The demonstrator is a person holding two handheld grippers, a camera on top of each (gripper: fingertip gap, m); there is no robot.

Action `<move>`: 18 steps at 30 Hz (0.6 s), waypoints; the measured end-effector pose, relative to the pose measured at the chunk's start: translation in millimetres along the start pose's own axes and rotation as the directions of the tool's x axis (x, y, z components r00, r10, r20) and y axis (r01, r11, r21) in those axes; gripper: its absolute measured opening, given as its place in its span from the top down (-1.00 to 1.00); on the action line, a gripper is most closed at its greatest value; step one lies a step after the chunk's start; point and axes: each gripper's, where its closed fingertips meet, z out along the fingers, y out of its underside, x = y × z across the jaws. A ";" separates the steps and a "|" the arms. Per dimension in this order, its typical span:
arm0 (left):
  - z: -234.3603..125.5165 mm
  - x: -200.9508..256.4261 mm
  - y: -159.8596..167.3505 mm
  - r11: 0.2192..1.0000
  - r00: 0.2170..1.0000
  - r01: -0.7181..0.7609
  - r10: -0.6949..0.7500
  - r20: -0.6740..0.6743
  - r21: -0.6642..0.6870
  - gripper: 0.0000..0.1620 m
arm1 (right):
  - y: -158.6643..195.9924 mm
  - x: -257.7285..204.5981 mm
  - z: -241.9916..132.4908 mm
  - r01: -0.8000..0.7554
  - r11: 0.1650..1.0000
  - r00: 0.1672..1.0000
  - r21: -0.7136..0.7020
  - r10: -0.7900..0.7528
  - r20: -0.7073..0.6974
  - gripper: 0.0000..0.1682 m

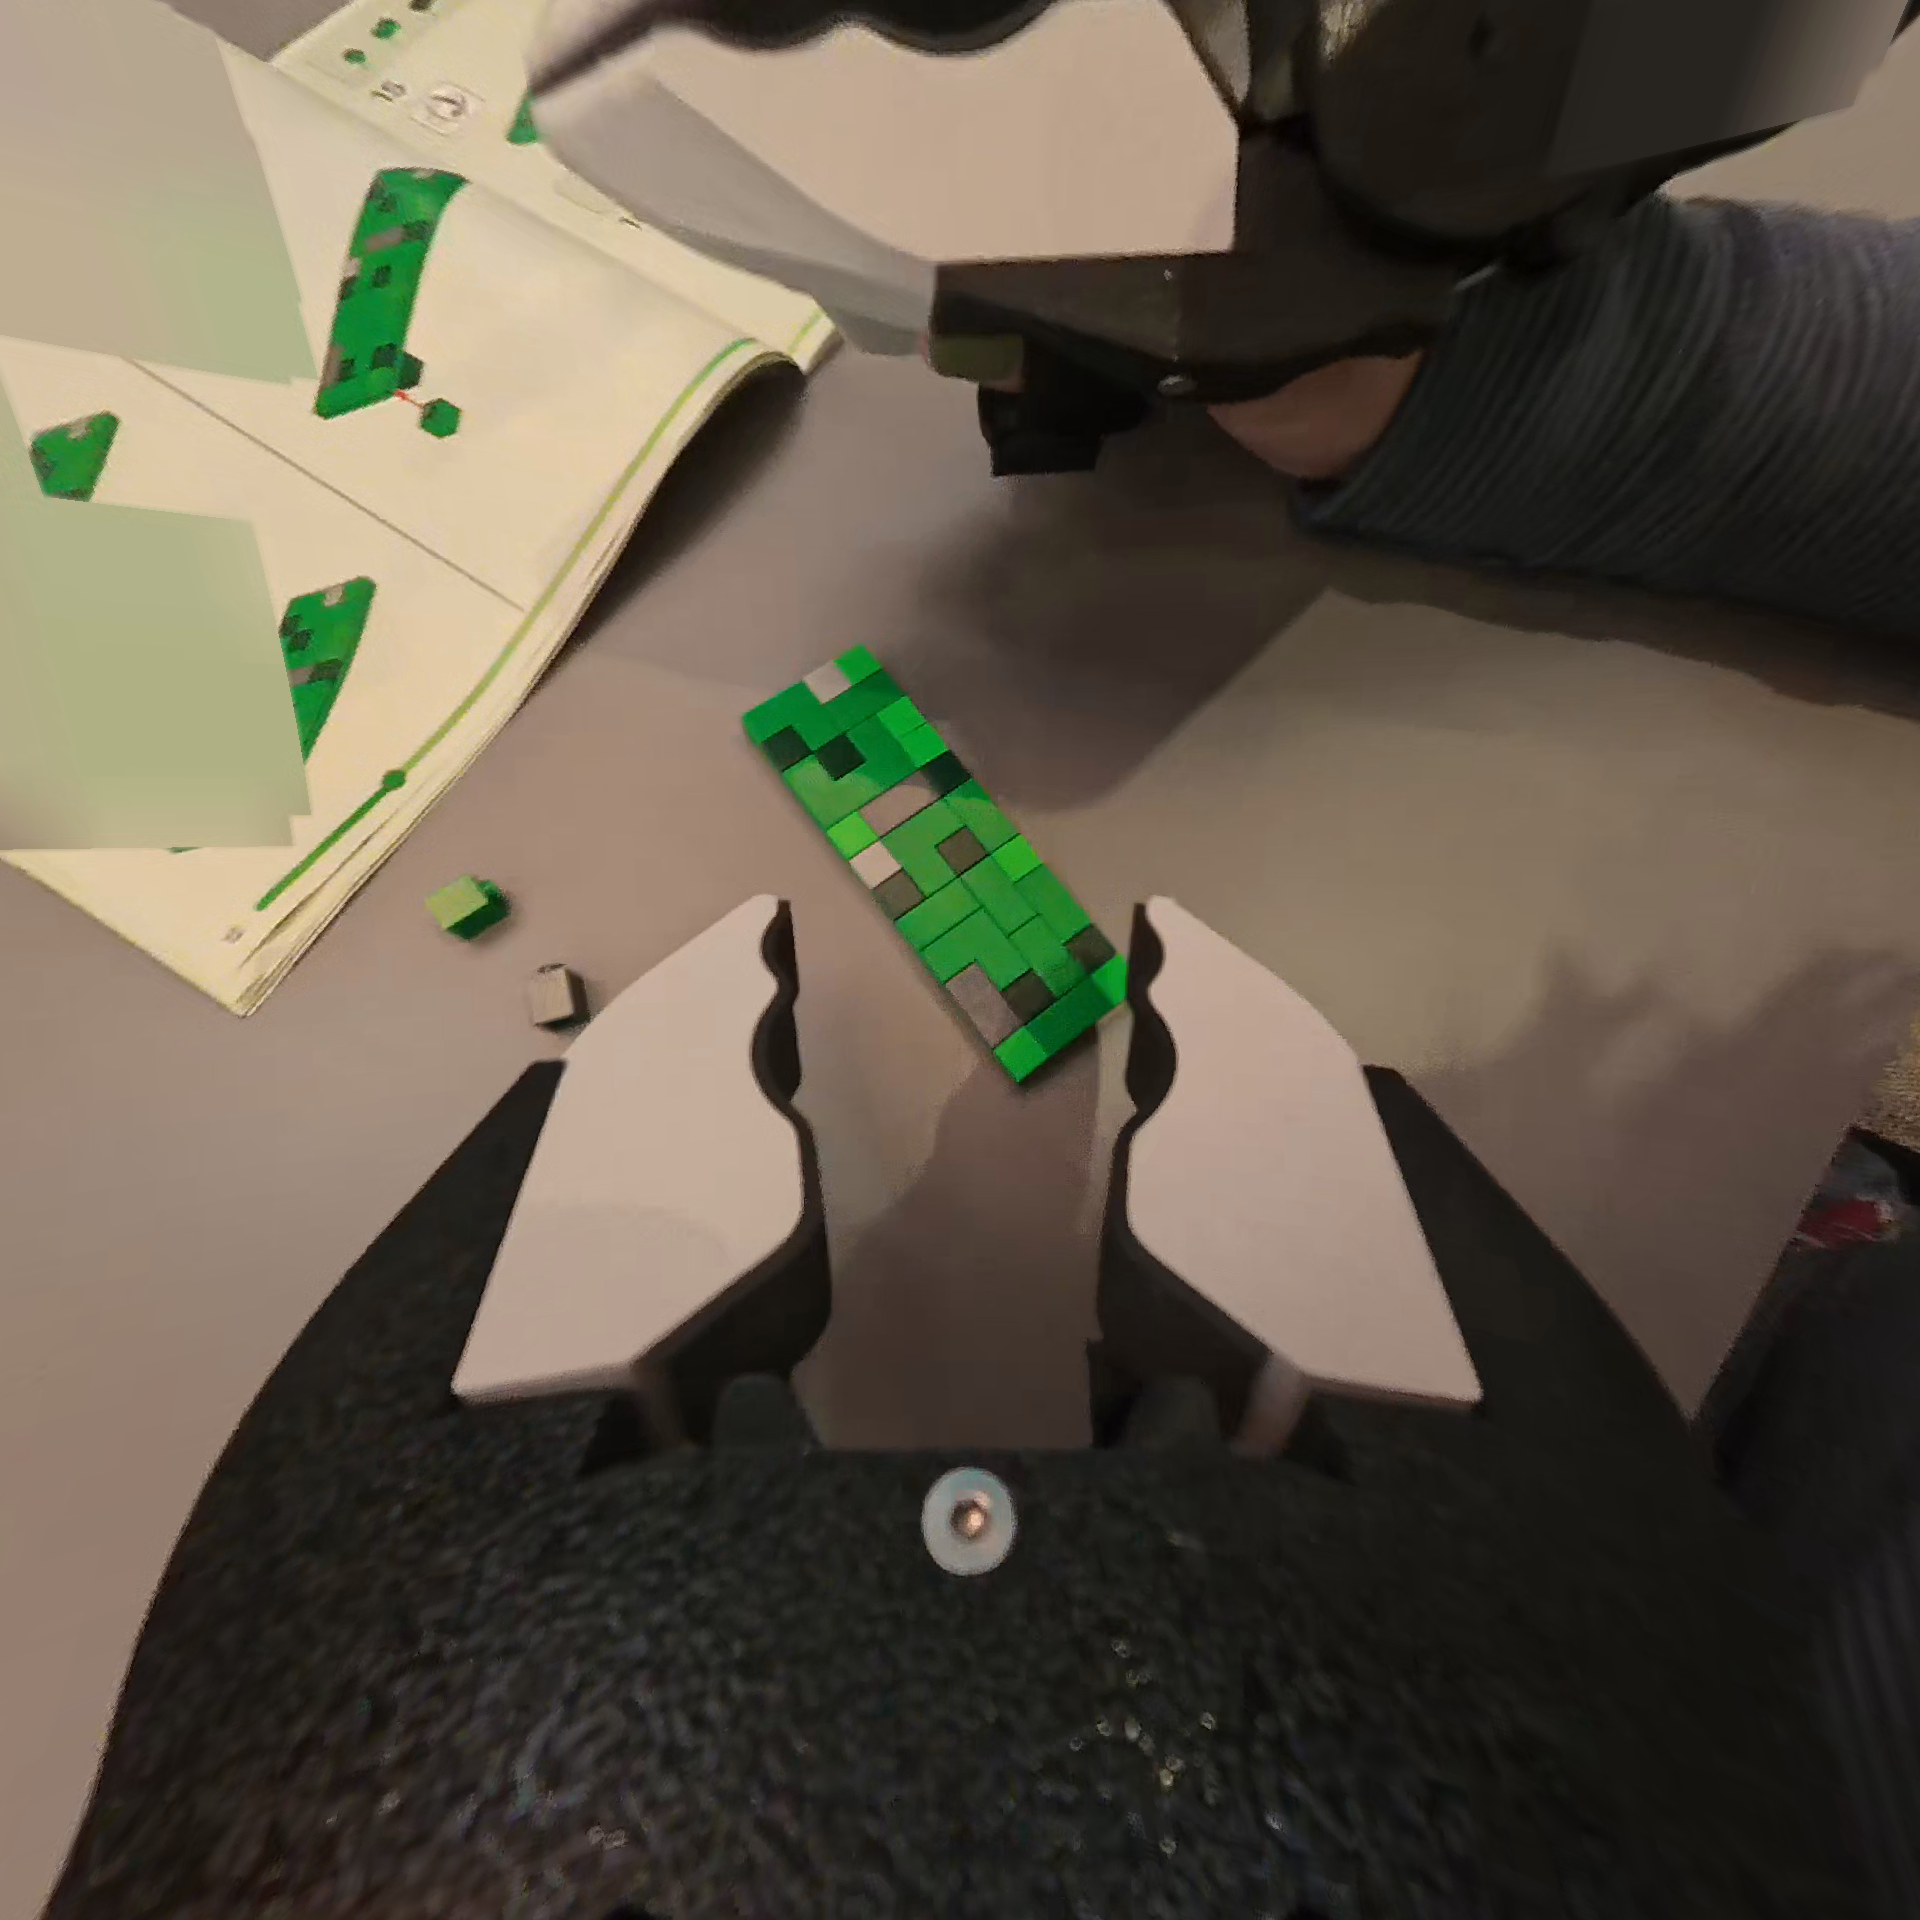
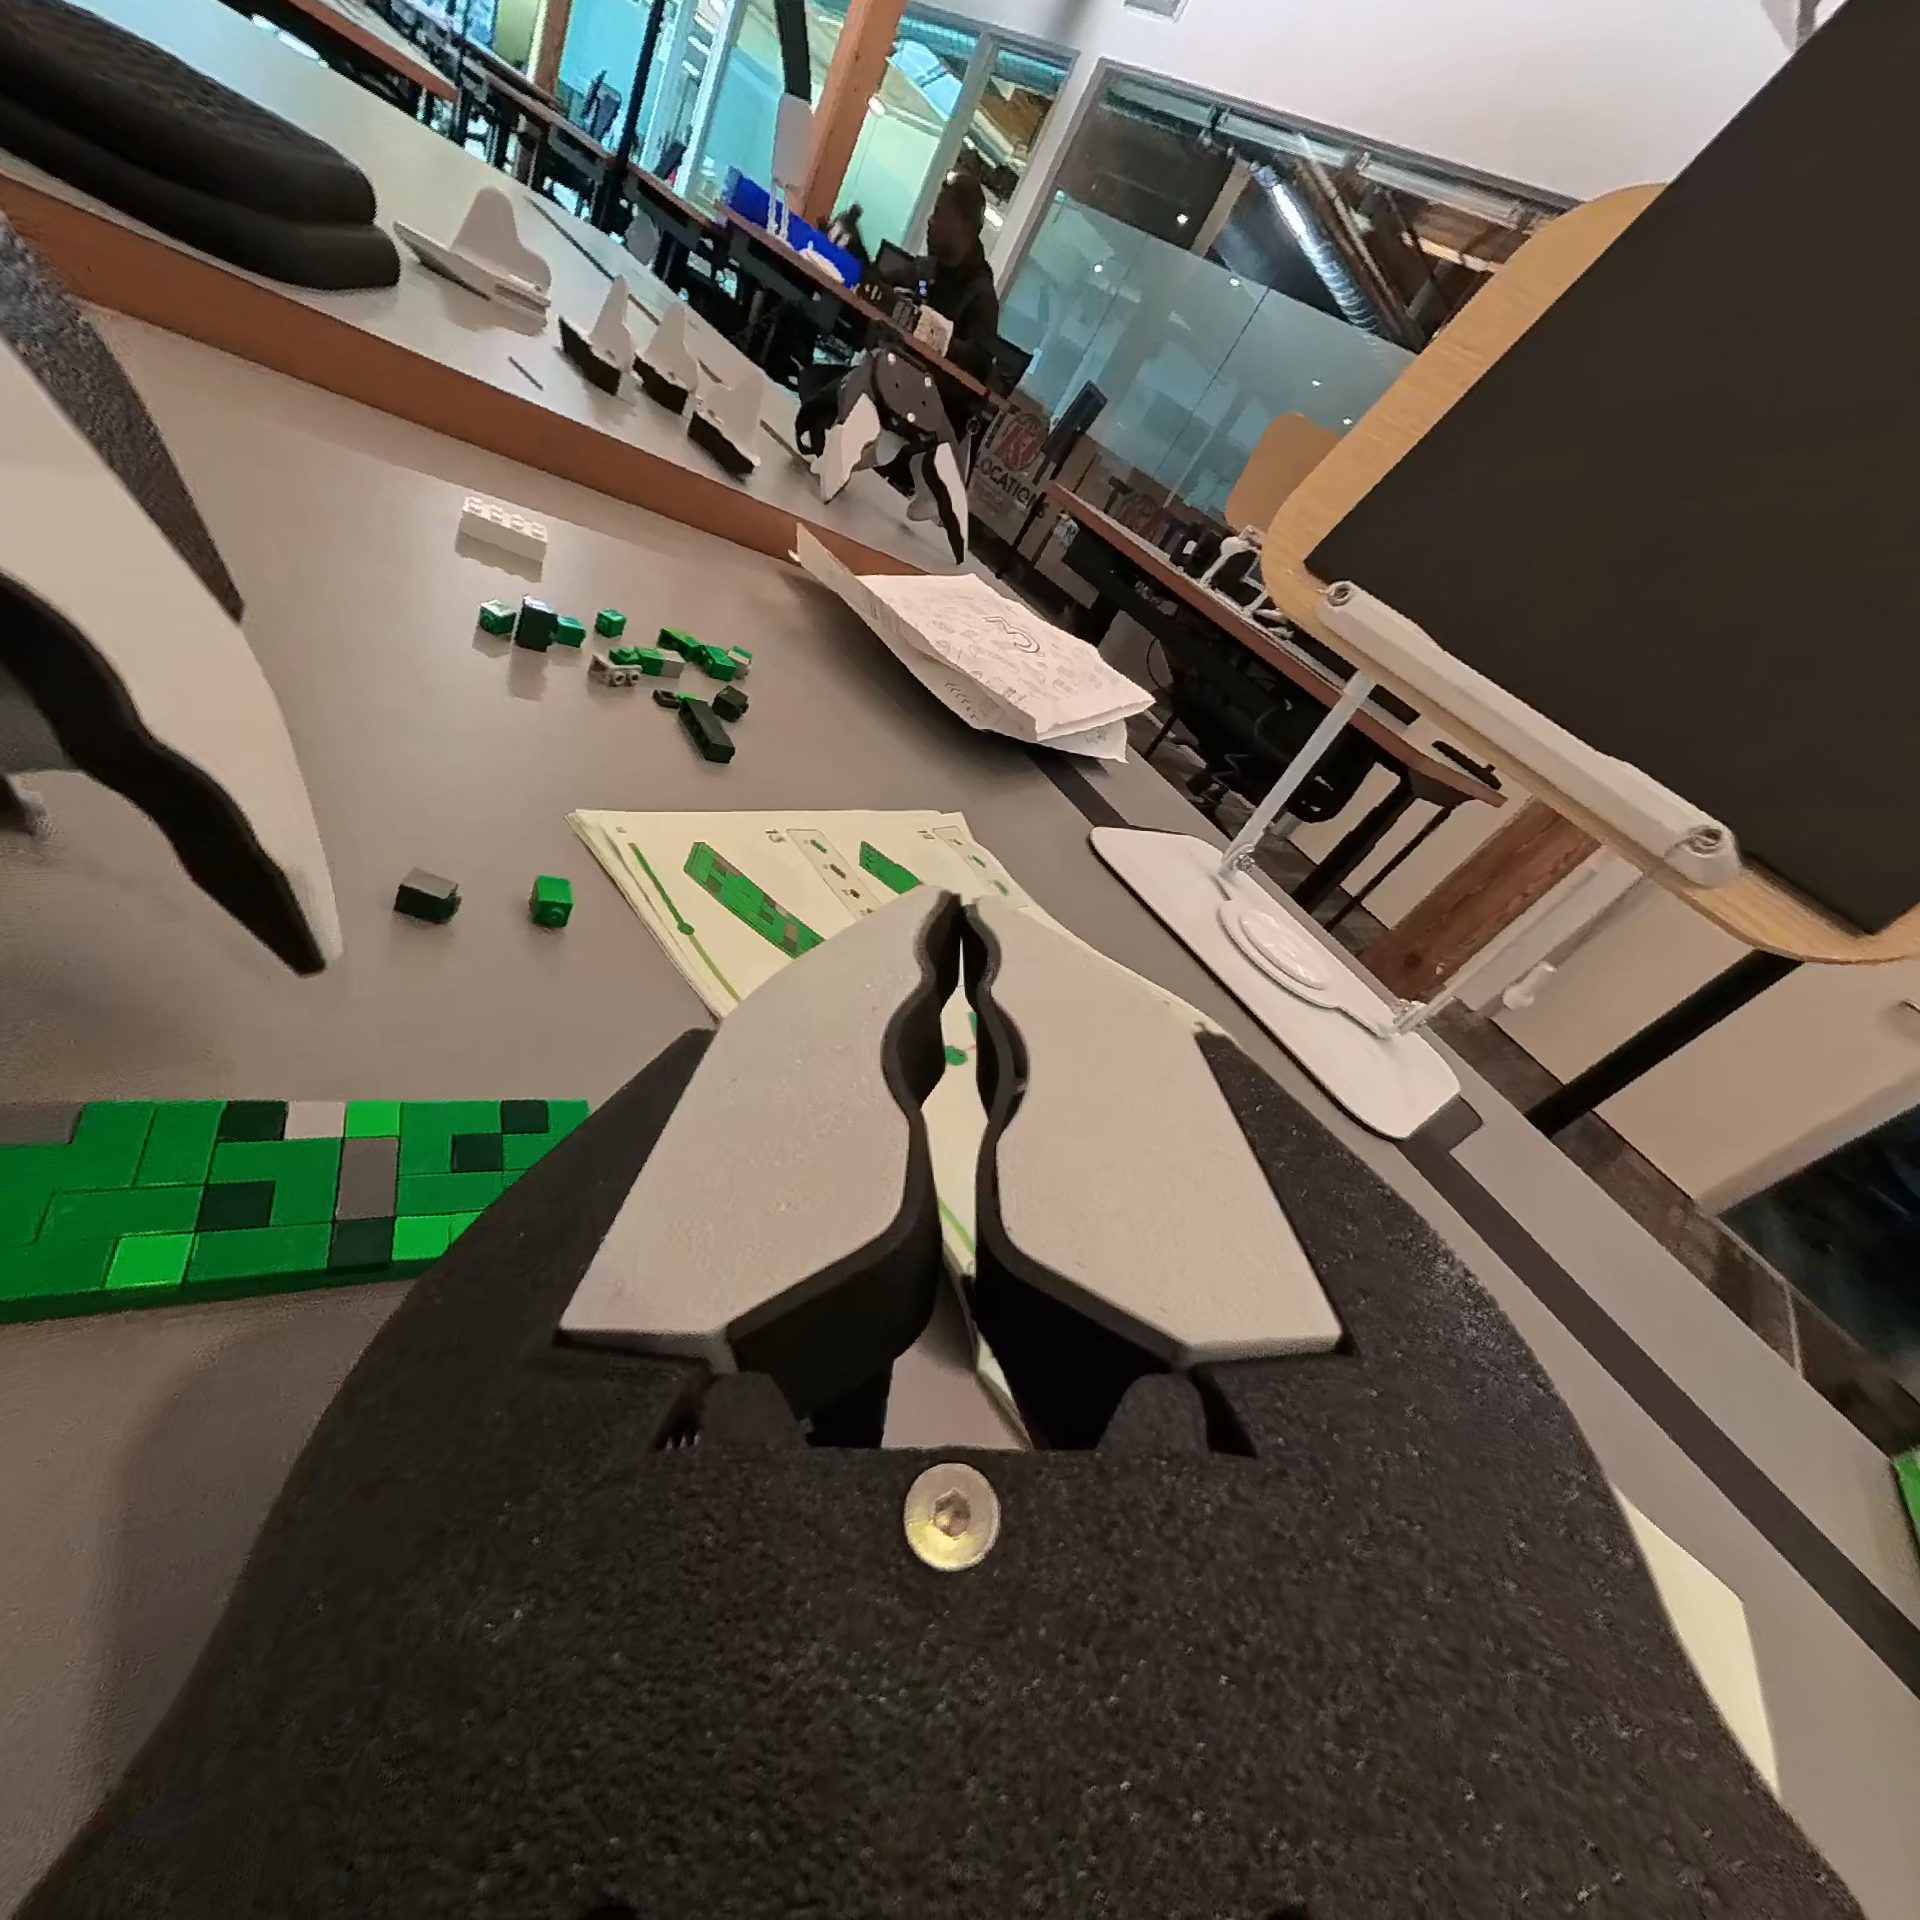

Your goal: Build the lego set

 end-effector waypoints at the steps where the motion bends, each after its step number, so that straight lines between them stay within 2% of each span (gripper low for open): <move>1: 3.1 1.2 -0.5 1.000 1.000 -0.013 0.013 0.012 -0.013 0.21 | -0.5 2.8 -1.3 -0.008 1.000 1.000 0.005 0.008 -0.013 1.00; 6: 16.2 0.5 -0.2 0.995 0.995 -0.064 0.070 0.066 -0.082 0.09 | -1.8 11.9 -7.6 -0.073 0.997 0.996 0.028 0.074 -0.043 1.00; 13: 18.7 -10.0 4.8 0.983 0.985 -0.107 0.126 0.122 -0.150 0.11 | -5.0 -2.6 -6.9 0.035 0.999 0.999 0.017 -0.035 -0.008 1.00; 18: 6.3 -34.1 12.0 0.977 0.969 -0.104 0.142 0.201 -0.187 0.17 | -4.9 -3.5 -6.0 0.034 0.999 0.999 0.017 -0.034 0.000 1.00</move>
